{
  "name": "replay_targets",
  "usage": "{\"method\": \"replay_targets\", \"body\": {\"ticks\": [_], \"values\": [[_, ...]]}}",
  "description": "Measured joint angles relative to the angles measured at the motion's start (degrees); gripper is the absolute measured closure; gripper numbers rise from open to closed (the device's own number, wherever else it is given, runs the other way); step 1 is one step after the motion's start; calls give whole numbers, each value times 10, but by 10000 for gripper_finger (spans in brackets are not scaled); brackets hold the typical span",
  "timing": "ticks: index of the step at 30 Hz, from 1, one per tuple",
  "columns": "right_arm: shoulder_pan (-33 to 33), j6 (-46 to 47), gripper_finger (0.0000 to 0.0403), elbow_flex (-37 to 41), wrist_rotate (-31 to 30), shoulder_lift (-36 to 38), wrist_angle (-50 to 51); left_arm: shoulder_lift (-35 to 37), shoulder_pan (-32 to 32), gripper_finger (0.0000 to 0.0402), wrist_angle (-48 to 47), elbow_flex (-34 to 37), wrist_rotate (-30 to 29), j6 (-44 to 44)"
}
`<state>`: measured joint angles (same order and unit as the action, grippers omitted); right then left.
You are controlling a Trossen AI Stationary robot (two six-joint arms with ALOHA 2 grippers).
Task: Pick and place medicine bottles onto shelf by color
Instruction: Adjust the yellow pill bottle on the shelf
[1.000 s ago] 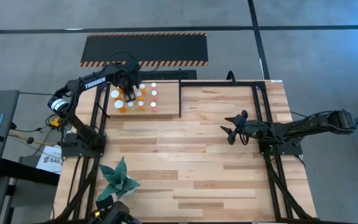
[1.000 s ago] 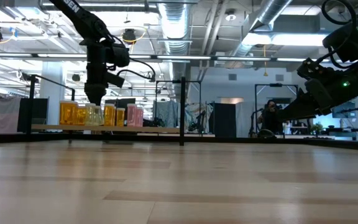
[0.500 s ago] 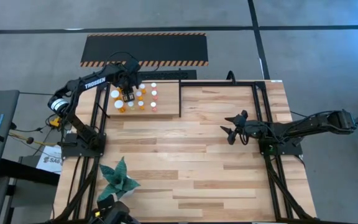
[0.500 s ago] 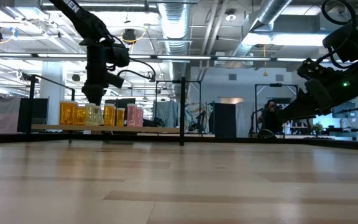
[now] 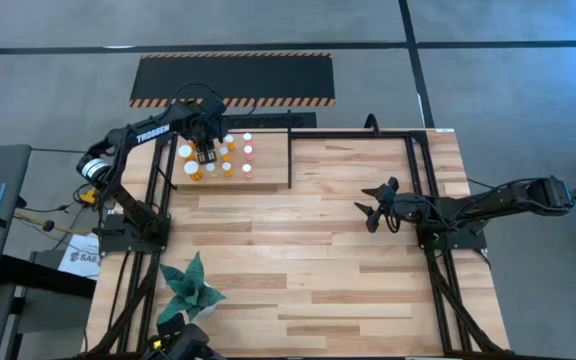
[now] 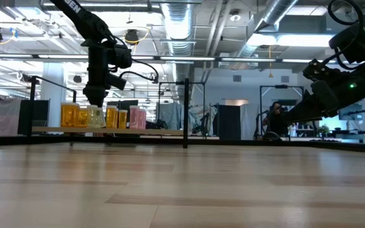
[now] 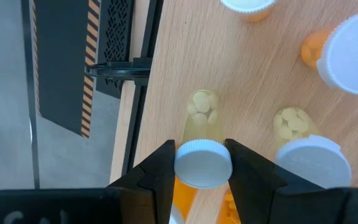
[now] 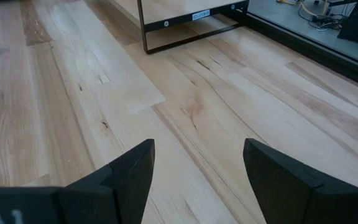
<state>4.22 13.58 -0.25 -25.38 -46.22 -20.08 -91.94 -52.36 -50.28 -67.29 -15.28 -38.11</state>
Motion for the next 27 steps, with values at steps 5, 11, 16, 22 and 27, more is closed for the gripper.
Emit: {"method": "replay_targets", "body": {"ticks": [5, 11, 16, 22, 27], "values": [[0, 0, 132, 0, 0, 0, 0, 0, 0, 284, 2, 0, 0, 9], [0, 0, 132, 0, 0, 0, 0, 0, 0, 284, -1, 0, 1, 39], [0, 0, 132, 0, 0, 0, 0, 0, 0, 284, -6, 0, 1, 43], [0, 0, 132, 0, 0, 0, 0, 0, 0, 284, -1, 0, 1, 48], [0, 0, 132, 0, 0, 0, 0, 0, 0, 284, 4, 0, 1, 69]]}}
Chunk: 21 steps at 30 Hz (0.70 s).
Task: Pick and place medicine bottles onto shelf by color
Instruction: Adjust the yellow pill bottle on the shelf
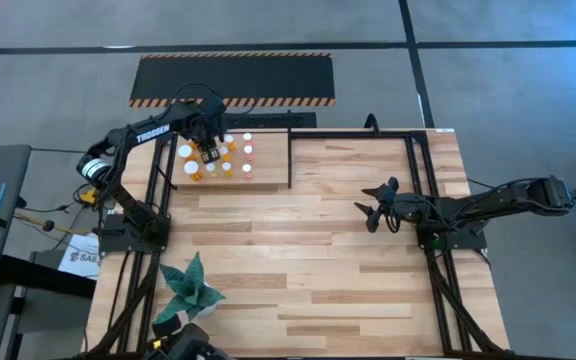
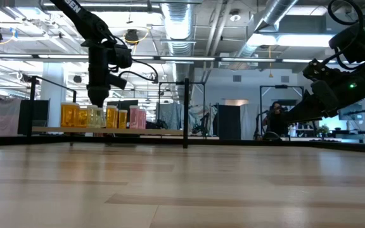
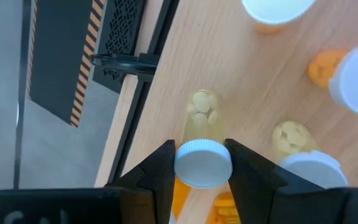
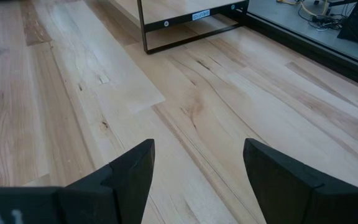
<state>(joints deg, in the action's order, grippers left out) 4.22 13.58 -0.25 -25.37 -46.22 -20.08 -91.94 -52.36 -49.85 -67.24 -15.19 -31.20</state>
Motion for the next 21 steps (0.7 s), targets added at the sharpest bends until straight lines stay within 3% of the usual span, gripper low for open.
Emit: {"method": "replay_targets", "body": {"ticks": [21], "values": [[0, 0, 132, 0, 0, 0, 0, 0, -2, 284, 3, 0, 11, 155]]}}
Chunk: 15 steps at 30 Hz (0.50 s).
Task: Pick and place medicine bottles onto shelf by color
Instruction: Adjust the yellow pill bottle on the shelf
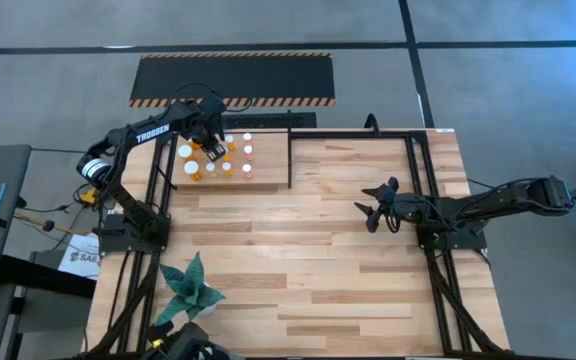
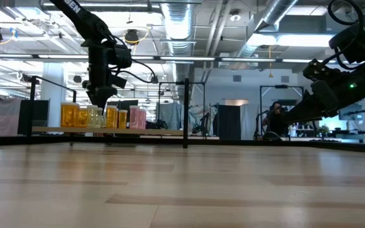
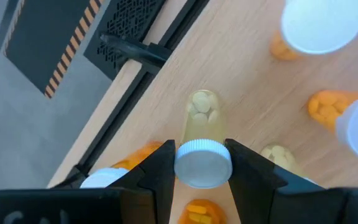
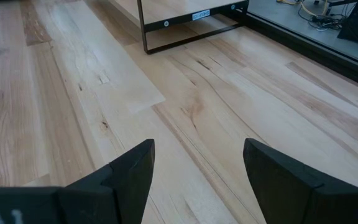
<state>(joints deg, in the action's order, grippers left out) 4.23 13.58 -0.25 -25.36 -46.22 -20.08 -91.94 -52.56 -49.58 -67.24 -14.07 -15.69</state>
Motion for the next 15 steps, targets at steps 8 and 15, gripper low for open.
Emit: {"method": "replay_targets", "body": {"ticks": [8, 15], "values": [[0, 0, 132, 0, 0, 0, 0, 0, 0, 284, 19, 0, -9, 47], [0, 0, 132, 0, 0, 0, 0, 0, -8, 284, 25, 0, -9, 93]]}}
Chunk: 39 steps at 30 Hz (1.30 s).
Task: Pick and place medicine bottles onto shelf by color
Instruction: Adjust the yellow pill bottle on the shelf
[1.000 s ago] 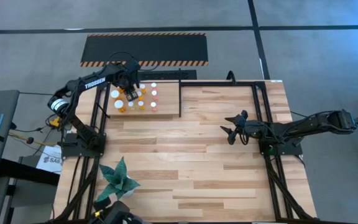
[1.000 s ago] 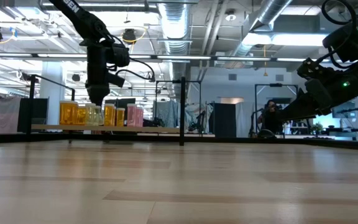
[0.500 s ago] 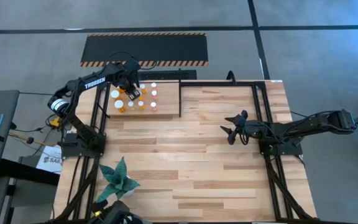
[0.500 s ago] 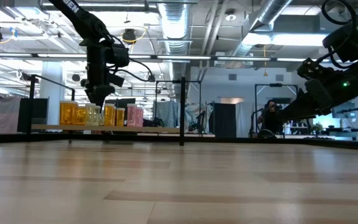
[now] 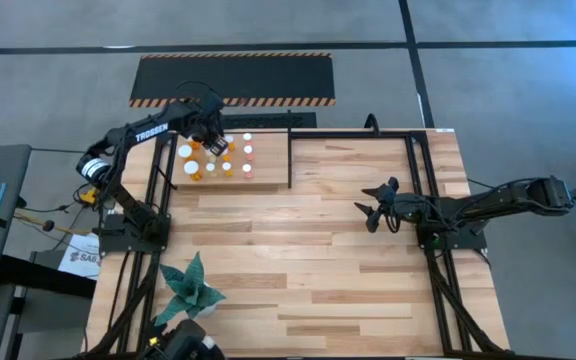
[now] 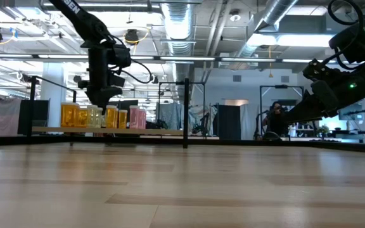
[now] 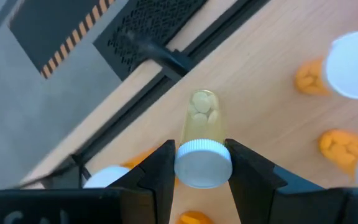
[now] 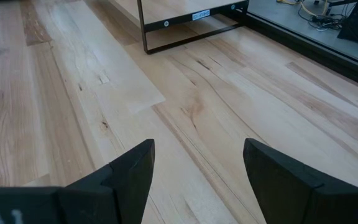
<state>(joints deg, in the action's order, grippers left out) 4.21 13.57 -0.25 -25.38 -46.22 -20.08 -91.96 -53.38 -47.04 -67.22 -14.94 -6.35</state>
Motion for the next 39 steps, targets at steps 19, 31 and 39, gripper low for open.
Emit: {"method": "replay_targets", "body": {"ticks": [19, 31, 39], "values": [[0, 0, 132, 0, 0, 0, 0, 0, -4, 284, -12, 0, 9, 54], [0, 0, 132, 0, 0, 0, 0, 0, 1, 284, -6, 27, 6, 68], [0, 0, 132, 0, 0, 0, 0, 0, 1, 284, -3, 25, 9, 67]]}}
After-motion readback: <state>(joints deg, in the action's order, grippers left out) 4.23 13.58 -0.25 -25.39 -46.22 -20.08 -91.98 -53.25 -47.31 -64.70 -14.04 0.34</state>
